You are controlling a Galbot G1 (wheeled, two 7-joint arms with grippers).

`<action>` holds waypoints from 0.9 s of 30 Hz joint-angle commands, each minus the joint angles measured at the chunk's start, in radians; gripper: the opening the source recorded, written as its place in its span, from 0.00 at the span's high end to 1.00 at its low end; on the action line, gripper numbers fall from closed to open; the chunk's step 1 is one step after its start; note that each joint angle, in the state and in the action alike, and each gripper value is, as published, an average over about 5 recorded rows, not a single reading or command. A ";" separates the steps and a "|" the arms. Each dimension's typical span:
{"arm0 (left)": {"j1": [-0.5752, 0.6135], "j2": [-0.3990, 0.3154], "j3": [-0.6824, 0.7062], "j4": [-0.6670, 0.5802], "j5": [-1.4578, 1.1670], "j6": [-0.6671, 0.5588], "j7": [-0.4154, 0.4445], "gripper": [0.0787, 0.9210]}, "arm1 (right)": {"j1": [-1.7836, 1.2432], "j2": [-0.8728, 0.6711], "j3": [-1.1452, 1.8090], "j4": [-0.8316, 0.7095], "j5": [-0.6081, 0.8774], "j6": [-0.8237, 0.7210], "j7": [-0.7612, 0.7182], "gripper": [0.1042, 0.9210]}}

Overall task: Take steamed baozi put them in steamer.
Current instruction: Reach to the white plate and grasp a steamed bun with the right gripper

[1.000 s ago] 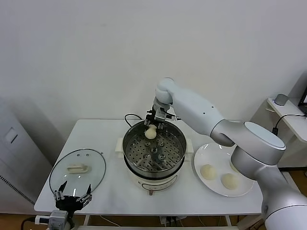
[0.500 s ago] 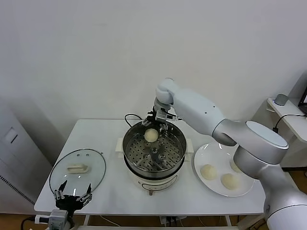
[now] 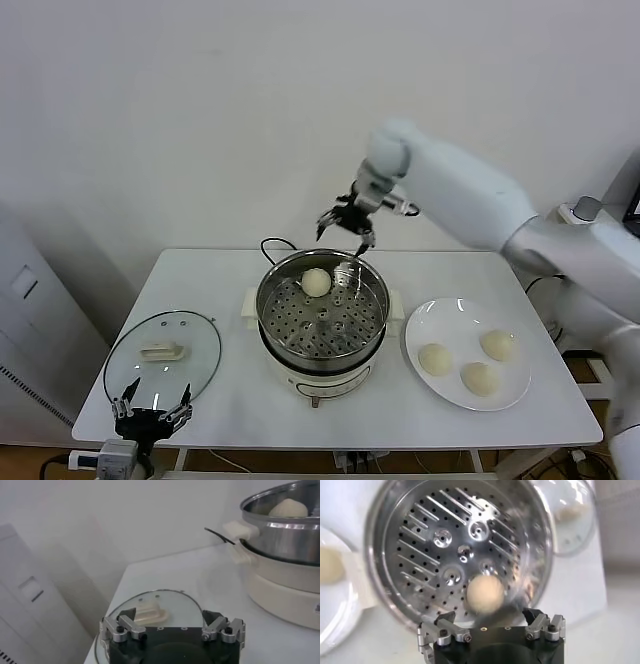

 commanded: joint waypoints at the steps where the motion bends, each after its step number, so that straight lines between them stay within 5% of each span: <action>1: -0.007 -0.049 0.003 0.000 -0.032 0.010 0.003 0.12 | 0.102 -0.308 -0.035 0.167 0.196 -0.686 -0.034 0.12; 13: -0.016 -0.041 0.014 -0.007 -0.057 0.033 0.009 0.12 | -0.050 -0.617 -0.080 0.416 0.171 -0.902 -0.007 0.12; 27: -0.004 -0.044 0.015 0.004 -0.050 0.032 0.005 0.12 | -0.510 -0.567 0.190 0.441 -0.035 -0.839 0.028 0.12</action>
